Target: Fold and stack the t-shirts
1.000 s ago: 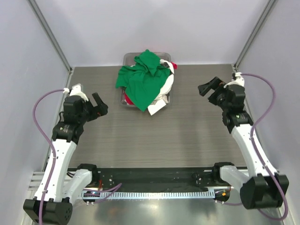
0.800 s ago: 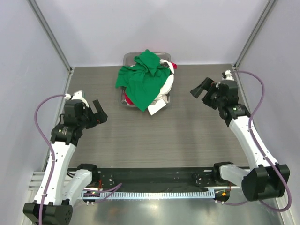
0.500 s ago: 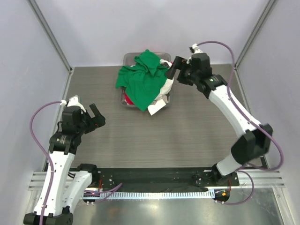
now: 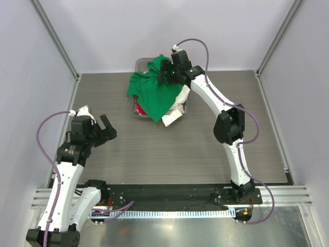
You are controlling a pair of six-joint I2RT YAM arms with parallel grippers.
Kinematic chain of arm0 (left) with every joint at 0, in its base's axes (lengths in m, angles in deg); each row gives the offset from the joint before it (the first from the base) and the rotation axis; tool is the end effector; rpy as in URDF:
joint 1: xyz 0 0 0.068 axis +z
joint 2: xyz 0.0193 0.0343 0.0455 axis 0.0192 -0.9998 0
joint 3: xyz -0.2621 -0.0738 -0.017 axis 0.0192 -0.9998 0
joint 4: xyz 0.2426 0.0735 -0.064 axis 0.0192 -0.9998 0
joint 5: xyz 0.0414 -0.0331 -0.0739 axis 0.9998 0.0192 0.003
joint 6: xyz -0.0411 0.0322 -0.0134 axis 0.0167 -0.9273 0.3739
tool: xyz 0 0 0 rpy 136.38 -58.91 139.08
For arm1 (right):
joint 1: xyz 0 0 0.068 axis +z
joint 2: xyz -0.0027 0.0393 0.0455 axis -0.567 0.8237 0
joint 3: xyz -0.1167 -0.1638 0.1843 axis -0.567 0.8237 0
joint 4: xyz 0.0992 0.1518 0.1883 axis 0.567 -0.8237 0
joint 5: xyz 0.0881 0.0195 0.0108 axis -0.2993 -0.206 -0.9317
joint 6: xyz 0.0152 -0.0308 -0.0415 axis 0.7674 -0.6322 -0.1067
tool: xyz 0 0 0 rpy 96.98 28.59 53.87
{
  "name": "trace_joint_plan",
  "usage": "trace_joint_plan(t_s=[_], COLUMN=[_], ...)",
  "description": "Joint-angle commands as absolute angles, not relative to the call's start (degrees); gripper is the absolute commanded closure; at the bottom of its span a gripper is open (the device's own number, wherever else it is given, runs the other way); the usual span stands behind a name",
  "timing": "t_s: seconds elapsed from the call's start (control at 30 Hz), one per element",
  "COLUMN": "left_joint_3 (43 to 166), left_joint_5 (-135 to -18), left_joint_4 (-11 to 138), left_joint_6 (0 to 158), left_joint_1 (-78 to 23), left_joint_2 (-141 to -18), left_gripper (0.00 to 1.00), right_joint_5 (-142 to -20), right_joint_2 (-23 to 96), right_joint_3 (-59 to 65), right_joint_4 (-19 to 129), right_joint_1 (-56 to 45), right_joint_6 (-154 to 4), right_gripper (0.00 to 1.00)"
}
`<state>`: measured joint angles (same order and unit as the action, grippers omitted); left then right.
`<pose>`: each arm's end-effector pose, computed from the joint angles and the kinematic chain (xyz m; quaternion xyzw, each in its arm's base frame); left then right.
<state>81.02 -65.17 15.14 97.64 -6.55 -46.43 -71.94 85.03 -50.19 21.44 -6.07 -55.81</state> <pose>0.1465 -0.0121 0.3080 -0.2034 0.8834 -0.1068 0.4085 0.4597 0.2487 0.3141 -0.0162 0.8856 0.2051 0.4163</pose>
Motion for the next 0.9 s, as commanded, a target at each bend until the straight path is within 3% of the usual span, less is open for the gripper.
trace_joint_plan(t_s=[0.0,0.07,0.13,0.17,0.27,0.3,0.63,0.83,0.87], left_joint_3=[80.83,80.83,80.74,80.83,80.83,80.74,80.83,80.91,80.91], left_joint_5=[-66.37,-66.46,-66.46,-66.38,-66.37,-66.37,-64.79,-62.86,-62.51], left_joint_4=[16.91,16.99,17.08,17.08,17.08,17.08,16.82,16.38,16.29], left_joint_6=[97.83,97.83,97.75,97.74,97.74,97.74,97.92,98.27,98.27], left_joint_1=[-6.37,-6.37,-6.37,-6.29,-6.29,-6.37,-6.37,-6.37,-6.46], left_joint_2=[-46.58,-46.75,-46.84,-46.84,-47.02,-46.93,-46.31,-44.56,-44.29], left_gripper=[0.01,0.02,0.02,0.02,0.03,0.04,0.05,0.05,0.05], right_joint_5=[-69.05,-68.17,-68.26,-68.17,-67.73,-67.47,-59.56,-56.14,-55.0], right_joint_2=[88.49,89.92,90.45,90.28,88.0,86.86,58.31,39.67,38.0], right_joint_3=[-59.69,-62.41,-63.39,-63.83,-63.74,-63.66,-54.44,-33.11,-25.76], right_joint_4=[19.18,19.27,19.36,19.36,19.18,18.92,17.25,17.34,16.38], right_joint_1=[-6.24,-6.15,-5.71,-5.28,-3.08,-1.34,14.32,16.0,16.0], right_joint_6=[-57.24,-57.24,-57.5,-57.77,-59.7,-61.01,-66.47,-59.27,-58.13], right_gripper=[0.11,0.17,0.48,0.69,0.96,0.99,0.99,0.97,0.56])
